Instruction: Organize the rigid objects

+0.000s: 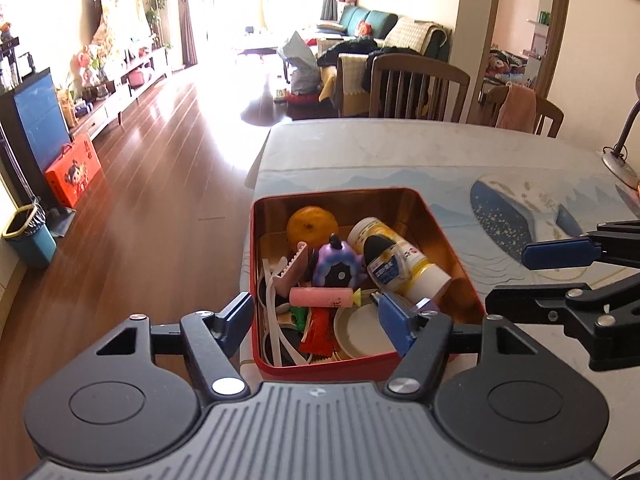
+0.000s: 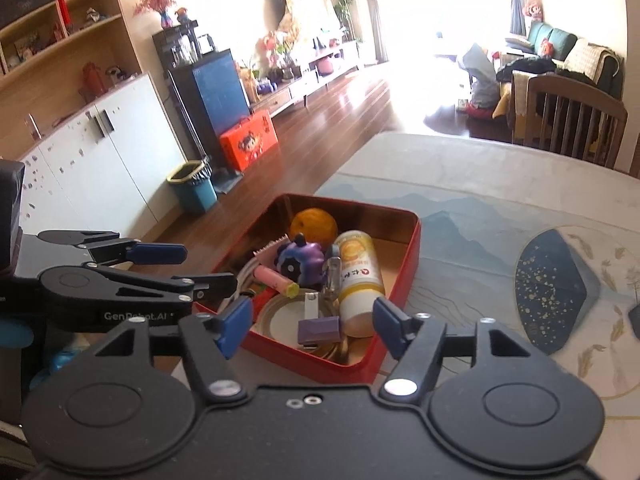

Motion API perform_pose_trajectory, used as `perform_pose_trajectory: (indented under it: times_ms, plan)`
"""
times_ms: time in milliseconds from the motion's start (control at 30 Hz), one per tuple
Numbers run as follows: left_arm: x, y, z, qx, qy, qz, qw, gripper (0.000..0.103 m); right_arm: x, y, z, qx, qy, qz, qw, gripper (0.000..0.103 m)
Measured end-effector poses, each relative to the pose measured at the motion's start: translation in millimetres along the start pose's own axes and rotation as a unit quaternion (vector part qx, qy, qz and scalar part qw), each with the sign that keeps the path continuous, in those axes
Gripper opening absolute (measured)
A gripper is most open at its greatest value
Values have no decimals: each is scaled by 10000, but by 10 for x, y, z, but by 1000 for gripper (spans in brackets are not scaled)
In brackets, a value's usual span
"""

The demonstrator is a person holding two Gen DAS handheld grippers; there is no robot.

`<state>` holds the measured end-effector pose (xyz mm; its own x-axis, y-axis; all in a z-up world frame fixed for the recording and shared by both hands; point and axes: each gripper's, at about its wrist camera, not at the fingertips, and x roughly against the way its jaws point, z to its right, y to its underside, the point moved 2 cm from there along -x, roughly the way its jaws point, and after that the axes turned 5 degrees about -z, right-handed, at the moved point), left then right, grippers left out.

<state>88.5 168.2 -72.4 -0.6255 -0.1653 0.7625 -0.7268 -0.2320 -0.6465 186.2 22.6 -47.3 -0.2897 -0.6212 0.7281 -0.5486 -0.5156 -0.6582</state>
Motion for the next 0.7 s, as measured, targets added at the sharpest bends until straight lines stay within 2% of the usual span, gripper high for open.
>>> perform_pose_trajectory:
  times_ms: [300,400,500,633,700]
  plan:
    - [355,40,66,57,24,340,9994,78,251,90,-56,-18,62,351,9994,92]
    - [439,69,77,111,53,400,9991,84,323,118,-93,29,150,457,9988,93]
    - [512,94,84,165,83,434,9989,84,396,156,-113,27,226,546,9983,99]
    - [586,127,86,223,158,467,9985,87,480,213,-103,-22,311,685,9972,103]
    - [610,161,90,261,175,462,9984,92,515,238,-100,-27,322,731,9968,103]
